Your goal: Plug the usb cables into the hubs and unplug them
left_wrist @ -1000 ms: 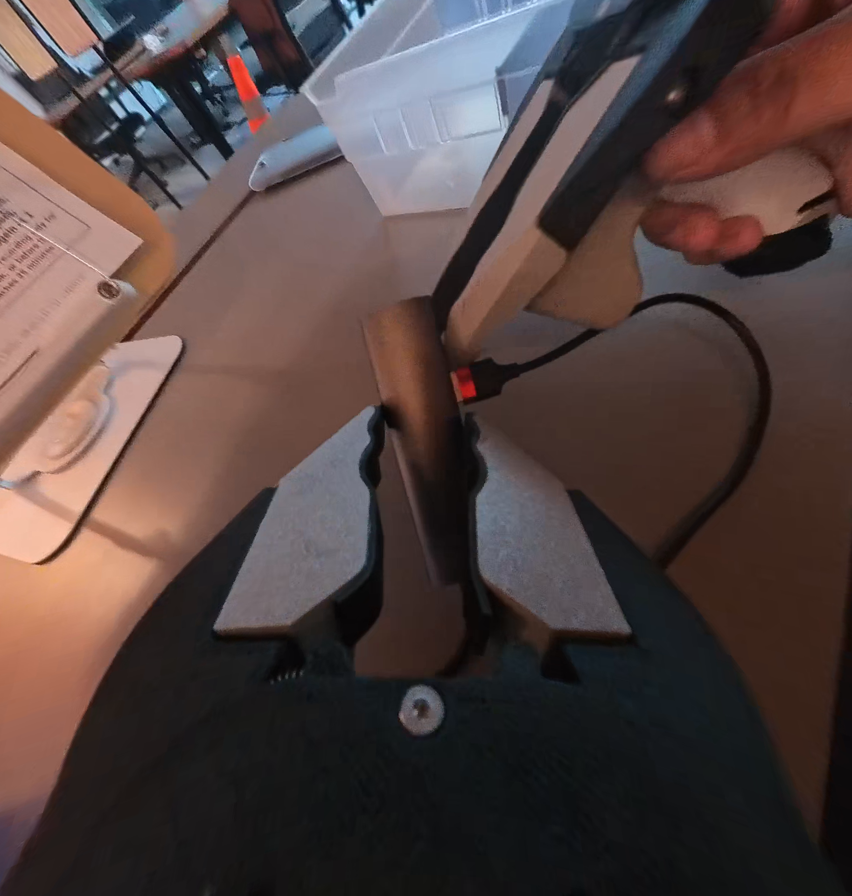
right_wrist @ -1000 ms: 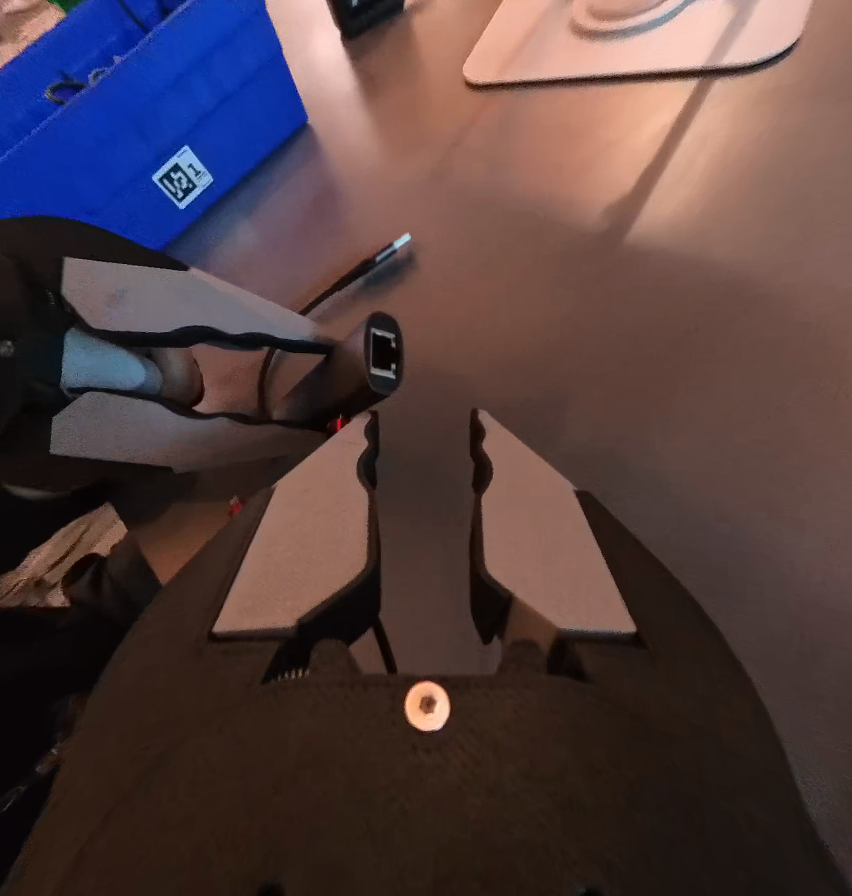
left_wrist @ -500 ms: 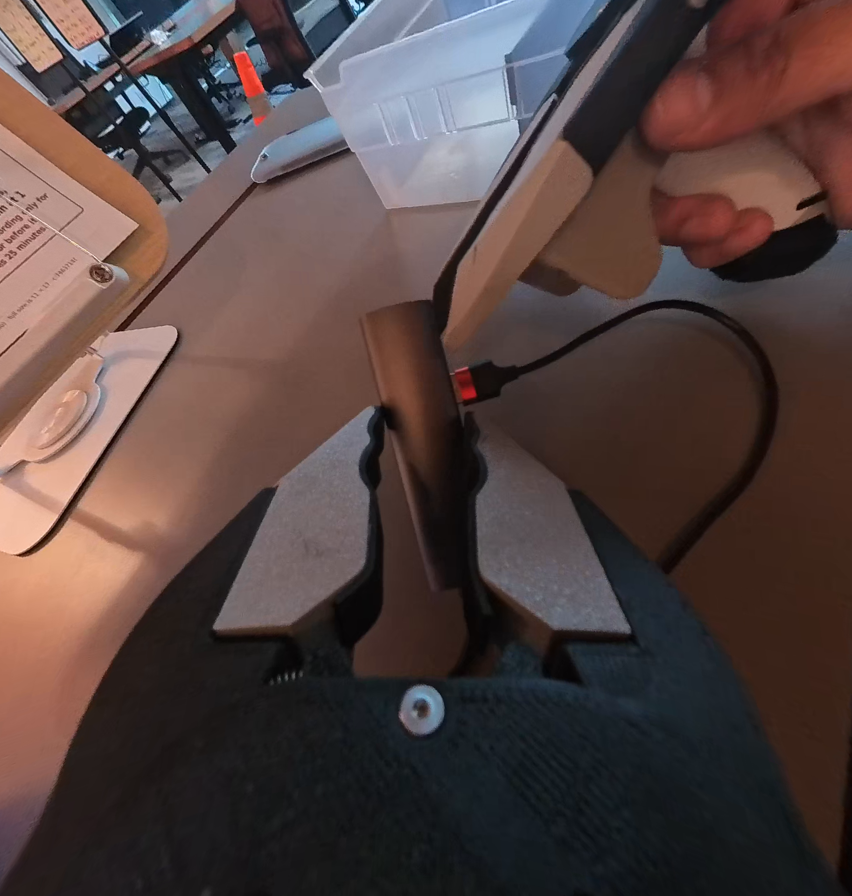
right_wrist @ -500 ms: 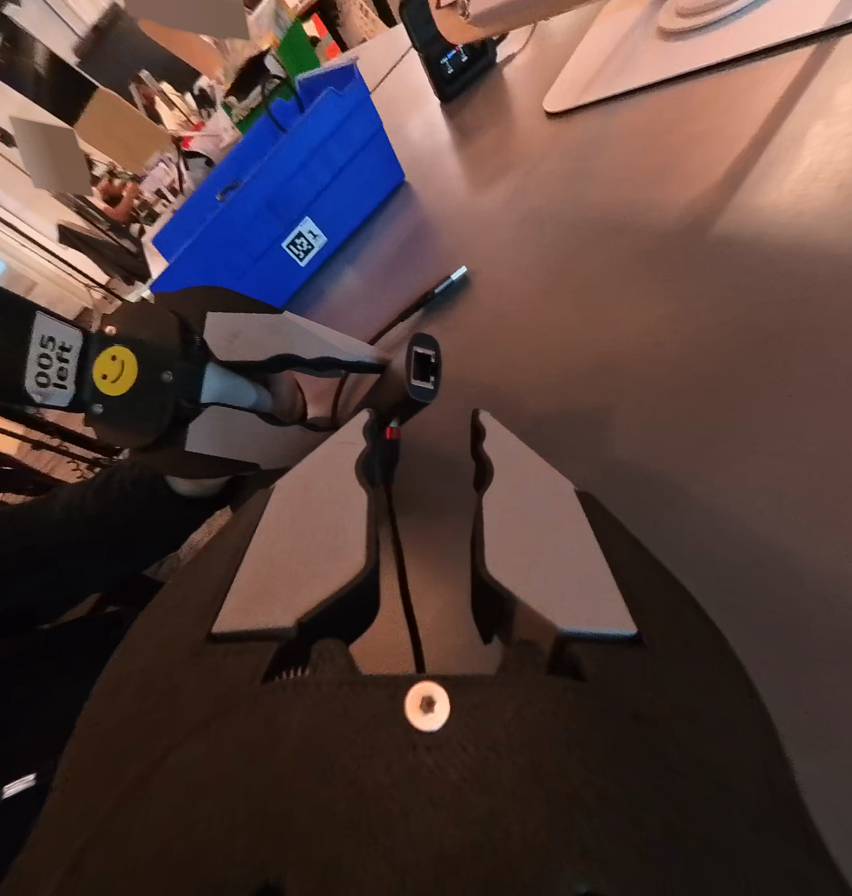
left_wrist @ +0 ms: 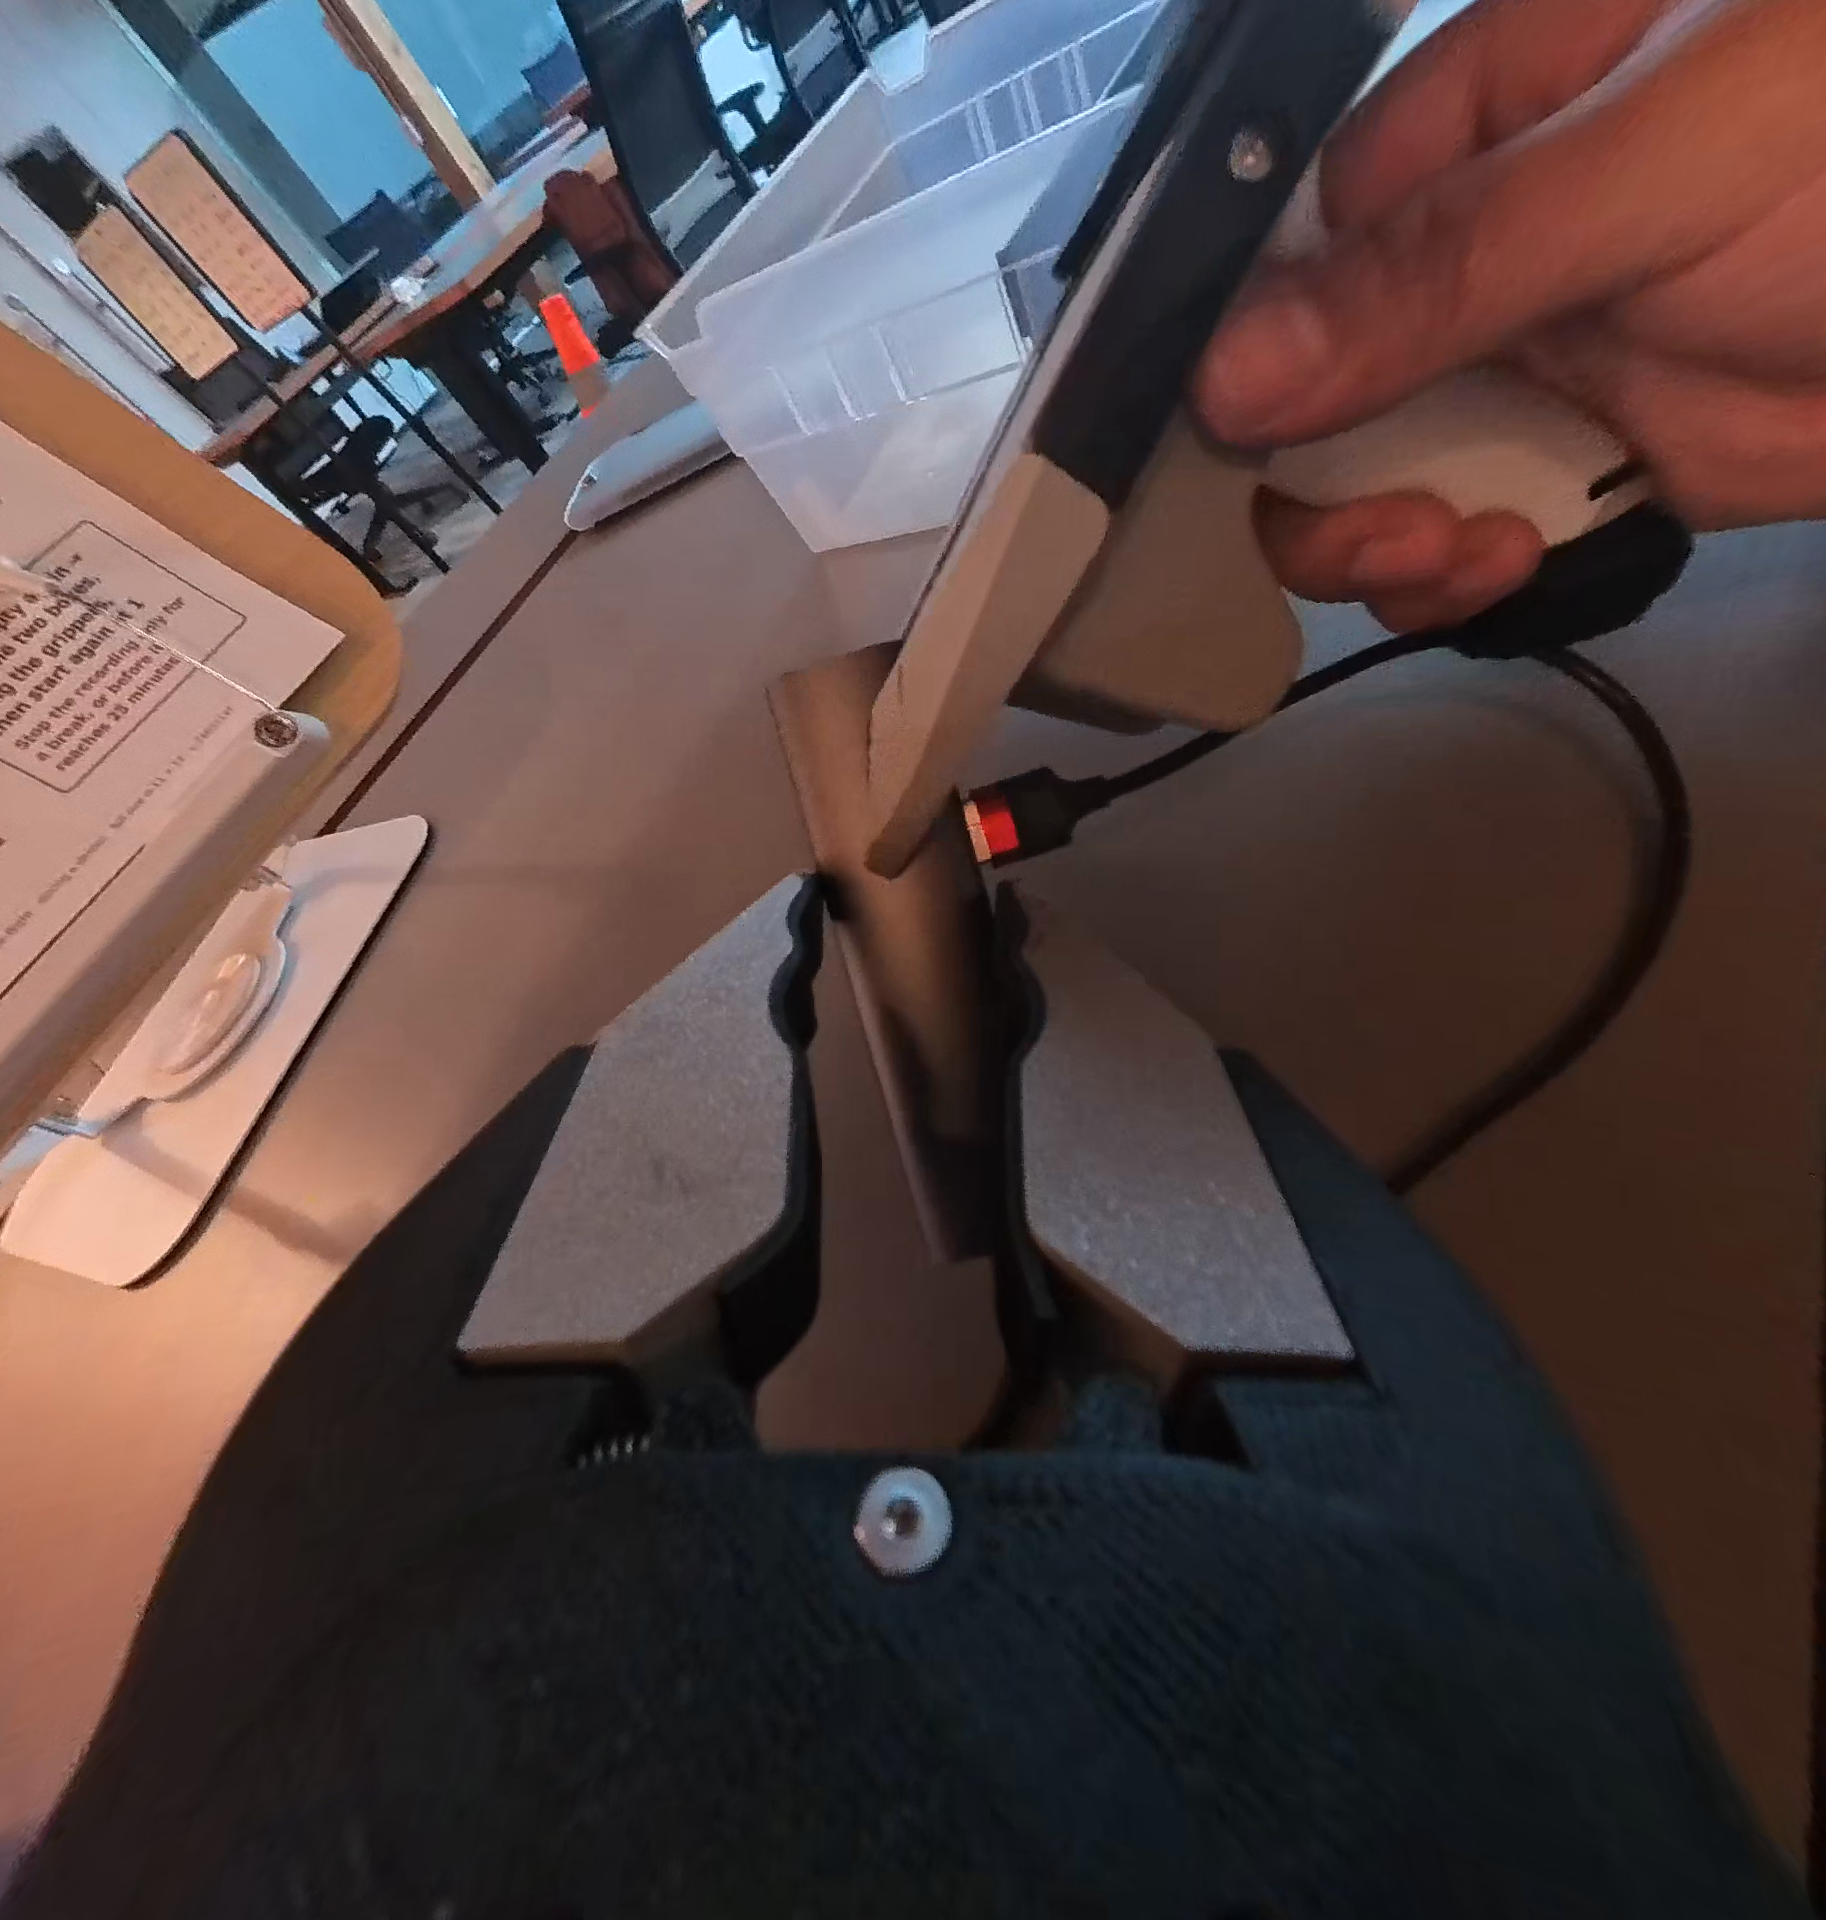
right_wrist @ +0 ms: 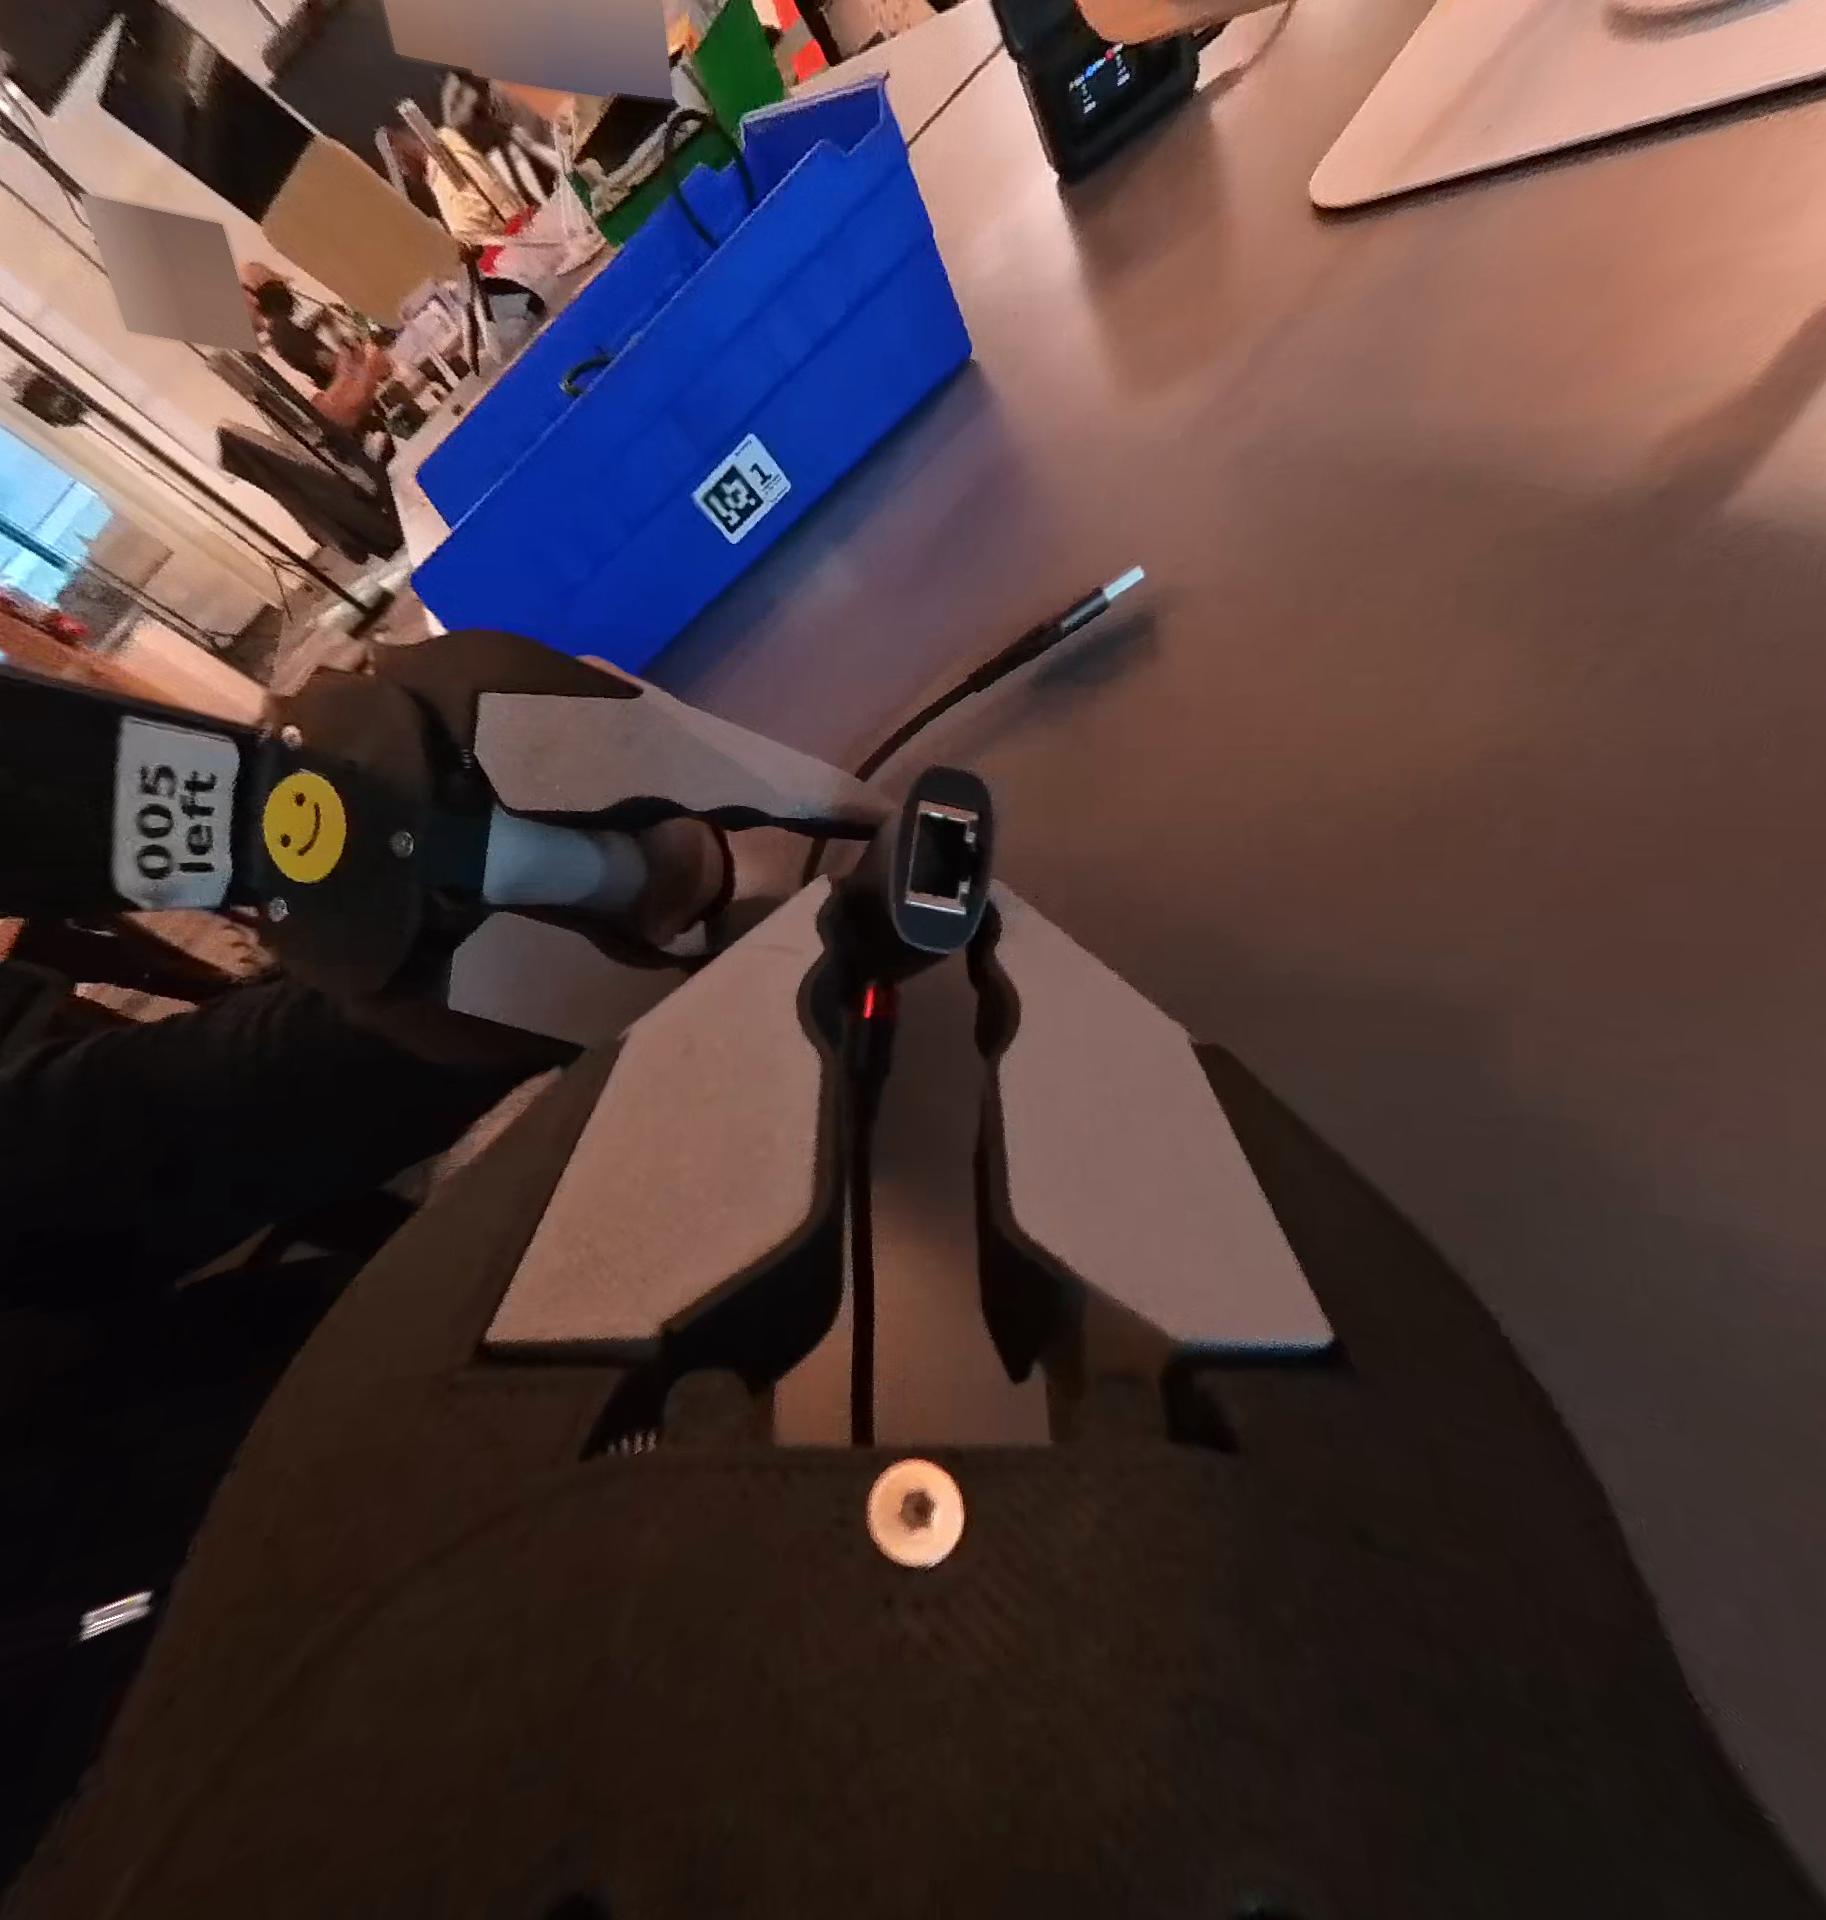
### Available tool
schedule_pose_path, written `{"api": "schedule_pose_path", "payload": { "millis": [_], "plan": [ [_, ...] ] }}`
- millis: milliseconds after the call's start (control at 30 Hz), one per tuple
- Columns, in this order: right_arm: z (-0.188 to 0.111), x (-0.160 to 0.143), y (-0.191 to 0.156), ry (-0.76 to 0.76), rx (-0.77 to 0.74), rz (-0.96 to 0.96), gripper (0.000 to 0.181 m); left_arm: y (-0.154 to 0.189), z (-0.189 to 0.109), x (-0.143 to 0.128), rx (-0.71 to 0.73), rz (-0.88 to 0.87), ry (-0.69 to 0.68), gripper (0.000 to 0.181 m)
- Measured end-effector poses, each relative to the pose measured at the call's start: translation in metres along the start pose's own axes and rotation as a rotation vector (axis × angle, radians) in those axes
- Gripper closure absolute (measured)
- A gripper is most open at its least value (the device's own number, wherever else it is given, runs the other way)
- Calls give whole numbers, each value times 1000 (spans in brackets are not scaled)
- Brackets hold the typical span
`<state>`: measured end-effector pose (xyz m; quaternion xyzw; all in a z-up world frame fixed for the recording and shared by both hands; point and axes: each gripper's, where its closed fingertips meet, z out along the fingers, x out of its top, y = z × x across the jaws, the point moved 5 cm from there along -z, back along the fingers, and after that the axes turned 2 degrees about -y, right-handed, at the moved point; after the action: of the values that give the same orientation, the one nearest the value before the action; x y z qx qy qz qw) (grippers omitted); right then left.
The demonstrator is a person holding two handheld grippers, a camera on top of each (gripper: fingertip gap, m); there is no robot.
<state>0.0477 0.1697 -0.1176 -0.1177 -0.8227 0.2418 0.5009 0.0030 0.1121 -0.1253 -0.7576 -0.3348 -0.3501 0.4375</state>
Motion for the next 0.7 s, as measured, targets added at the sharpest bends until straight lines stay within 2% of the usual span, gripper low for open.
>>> {"api": "schedule_pose_path", "payload": {
  "millis": [167,267,400,533,567,633,700],
  "plan": [
    [-2,3,3,60,44,127,167,1,-5,-1,51,62,-35,150],
    [-5,3,9,94,49,190,167,7,-9,-7,127,205,-83,142],
    [-10,6,12,159,94,286,168,9,-11,-9,306,425,-96,131],
    [-17,14,2,245,252,393,168,9,-6,-11,420,580,-122,124],
    [-18,15,1,253,280,409,168,5,-7,-10,463,606,-124,127],
    [-17,15,-1,262,305,424,168,0,-15,-2,517,643,-91,152],
    [-17,15,-1,273,333,435,168,-4,-20,1,507,634,-78,155]
  ]
}}
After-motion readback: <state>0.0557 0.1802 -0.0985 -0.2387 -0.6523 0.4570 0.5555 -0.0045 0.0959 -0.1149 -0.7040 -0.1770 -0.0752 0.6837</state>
